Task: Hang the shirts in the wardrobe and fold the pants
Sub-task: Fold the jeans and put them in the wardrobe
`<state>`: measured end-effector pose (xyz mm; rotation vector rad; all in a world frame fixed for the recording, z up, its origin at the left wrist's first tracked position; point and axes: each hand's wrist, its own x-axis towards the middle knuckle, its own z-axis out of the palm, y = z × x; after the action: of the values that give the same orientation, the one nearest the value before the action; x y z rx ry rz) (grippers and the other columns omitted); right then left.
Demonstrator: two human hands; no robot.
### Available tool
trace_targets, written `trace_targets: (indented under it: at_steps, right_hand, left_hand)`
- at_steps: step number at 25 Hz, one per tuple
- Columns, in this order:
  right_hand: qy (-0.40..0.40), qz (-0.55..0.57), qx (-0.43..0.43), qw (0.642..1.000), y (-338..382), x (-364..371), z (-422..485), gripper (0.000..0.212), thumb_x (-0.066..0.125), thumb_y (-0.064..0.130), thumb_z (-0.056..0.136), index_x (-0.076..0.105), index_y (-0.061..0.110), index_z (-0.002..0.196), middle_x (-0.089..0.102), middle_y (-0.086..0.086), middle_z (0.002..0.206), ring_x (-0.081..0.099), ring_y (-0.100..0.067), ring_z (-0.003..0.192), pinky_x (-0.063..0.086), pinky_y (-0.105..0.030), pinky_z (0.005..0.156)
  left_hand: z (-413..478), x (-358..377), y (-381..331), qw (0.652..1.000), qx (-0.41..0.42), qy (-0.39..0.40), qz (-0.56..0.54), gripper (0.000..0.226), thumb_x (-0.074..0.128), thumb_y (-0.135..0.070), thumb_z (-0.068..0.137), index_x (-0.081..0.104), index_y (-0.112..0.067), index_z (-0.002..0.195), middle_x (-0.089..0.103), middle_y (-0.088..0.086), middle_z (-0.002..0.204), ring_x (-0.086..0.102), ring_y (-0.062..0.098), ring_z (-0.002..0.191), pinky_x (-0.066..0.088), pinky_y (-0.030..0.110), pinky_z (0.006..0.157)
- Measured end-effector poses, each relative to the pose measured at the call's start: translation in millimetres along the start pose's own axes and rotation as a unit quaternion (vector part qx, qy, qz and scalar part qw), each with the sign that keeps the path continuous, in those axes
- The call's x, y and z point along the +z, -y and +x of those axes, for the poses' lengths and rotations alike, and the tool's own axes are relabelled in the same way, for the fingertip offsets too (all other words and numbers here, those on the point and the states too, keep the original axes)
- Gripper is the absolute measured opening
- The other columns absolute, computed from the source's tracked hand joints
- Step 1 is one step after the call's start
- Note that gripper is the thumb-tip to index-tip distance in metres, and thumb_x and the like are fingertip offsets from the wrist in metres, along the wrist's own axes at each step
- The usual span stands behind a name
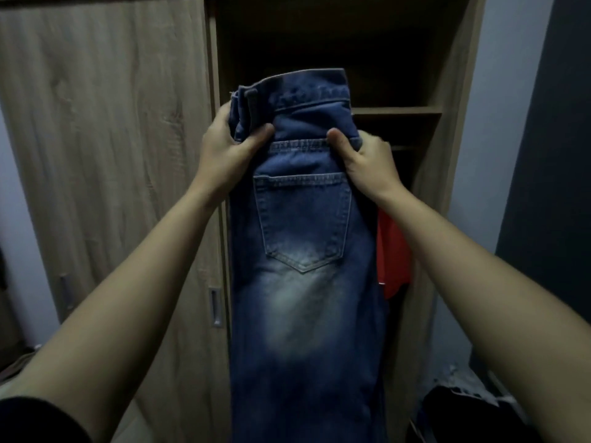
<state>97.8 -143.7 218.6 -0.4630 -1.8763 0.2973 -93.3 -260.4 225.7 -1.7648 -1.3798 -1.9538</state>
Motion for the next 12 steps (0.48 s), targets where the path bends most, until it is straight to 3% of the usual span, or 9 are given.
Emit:
trace_targets:
  at_steps: [2, 3, 5, 6, 8, 10, 12]
  right_hand:
    - [0.009, 0.055, -0.003, 0.998, -2.0, -7.0, -3.3, 0.038, 0.05, 0.062, 0.079, 0.055, 0.026, 0.072, 0.062, 0.01, 0.074, 0.056, 0.006, 0.069, 0.04, -0.019, 0.062]
    - [0.006, 0.108, -0.005, 0.994, -4.4, -10.0, -7.9, 0.043, 0.051, 0.063, 0.075, 0.059, 0.022, 0.088, 0.063, 0.013, 0.083, 0.058, 0.009, 0.075, 0.044, -0.015, 0.068]
    - [0.037, 0.195, 0.018, 0.98, -16.3, -13.1, -27.3, 0.047, 0.057, 0.047, 0.081, 0.048, 0.019, 0.118, 0.06, 0.016, 0.103, 0.059, 0.014, 0.088, 0.046, -0.011, 0.08]
    - [0.08, 0.197, 0.038, 0.976, -28.1, -10.3, -45.2, 0.042, 0.058, 0.034, 0.086, 0.042, 0.021, 0.122, 0.056, 0.017, 0.109, 0.057, 0.018, 0.091, 0.045, -0.009, 0.084]
    - [0.183, 0.165, 0.083, 0.966, -55.1, 1.0, -90.1, 0.027, 0.057, 0.02, 0.089, 0.05, 0.021, 0.116, 0.061, 0.017, 0.109, 0.058, 0.014, 0.091, 0.049, -0.017, 0.088]
    - [0.187, 0.185, 0.134, 0.955, -76.5, 3.3, -120.0, 0.011, 0.053, 0.015, 0.093, 0.062, 0.02, 0.097, 0.071, 0.019, 0.085, 0.062, 0.009, 0.079, 0.052, -0.017, 0.074]
    - [0.171, 0.211, 0.154, 0.95, -86.2, 1.4, -126.1, 0.02, 0.046, 0.012, 0.096, 0.063, 0.019, 0.089, 0.071, 0.02, 0.073, 0.062, 0.009, 0.071, 0.048, -0.011, 0.063]
  left_hand:
    - [1.3, 5.5, 0.5, 0.999, 0.004, 0.026, -0.02, 0.043, 0.064, -0.03, 0.085, 0.052, -0.011, 0.122, 0.062, 0.008, 0.118, 0.06, 0.022, 0.109, 0.048, 0.047, 0.096]
    - [3.1, 7.9, -2.6, 0.999, 0.014, 0.017, -0.023, 0.038, 0.062, -0.029, 0.086, 0.053, -0.012, 0.119, 0.062, 0.009, 0.117, 0.061, 0.023, 0.109, 0.048, 0.048, 0.096]
    - [11.4, 8.8, -10.6, 0.998, 0.027, -0.018, -0.048, 0.025, 0.06, -0.022, 0.088, 0.055, -0.015, 0.112, 0.064, 0.005, 0.11, 0.062, 0.019, 0.103, 0.05, 0.044, 0.094]
    - [16.1, 7.1, -14.1, 0.997, 0.032, -0.033, -0.061, 0.021, 0.06, -0.02, 0.088, 0.055, -0.017, 0.108, 0.064, 0.002, 0.106, 0.063, 0.016, 0.101, 0.051, 0.04, 0.092]
    - [22.3, 0.0, -14.8, 0.997, 0.035, -0.043, -0.061, 0.017, 0.06, -0.019, 0.088, 0.055, -0.02, 0.105, 0.063, -0.002, 0.104, 0.063, 0.014, 0.098, 0.052, 0.038, 0.092]
    - [21.3, -6.0, -7.1, 0.998, 0.016, -0.013, -0.052, 0.018, 0.058, -0.016, 0.09, 0.053, -0.021, 0.107, 0.063, -0.004, 0.104, 0.061, 0.01, 0.097, 0.051, 0.035, 0.092]
    - [17.6, -10.3, 2.4, 1.0, -0.006, 0.023, -0.02, 0.019, 0.056, -0.02, 0.092, 0.052, -0.024, 0.11, 0.062, -0.005, 0.108, 0.059, 0.01, 0.101, 0.049, 0.037, 0.095]
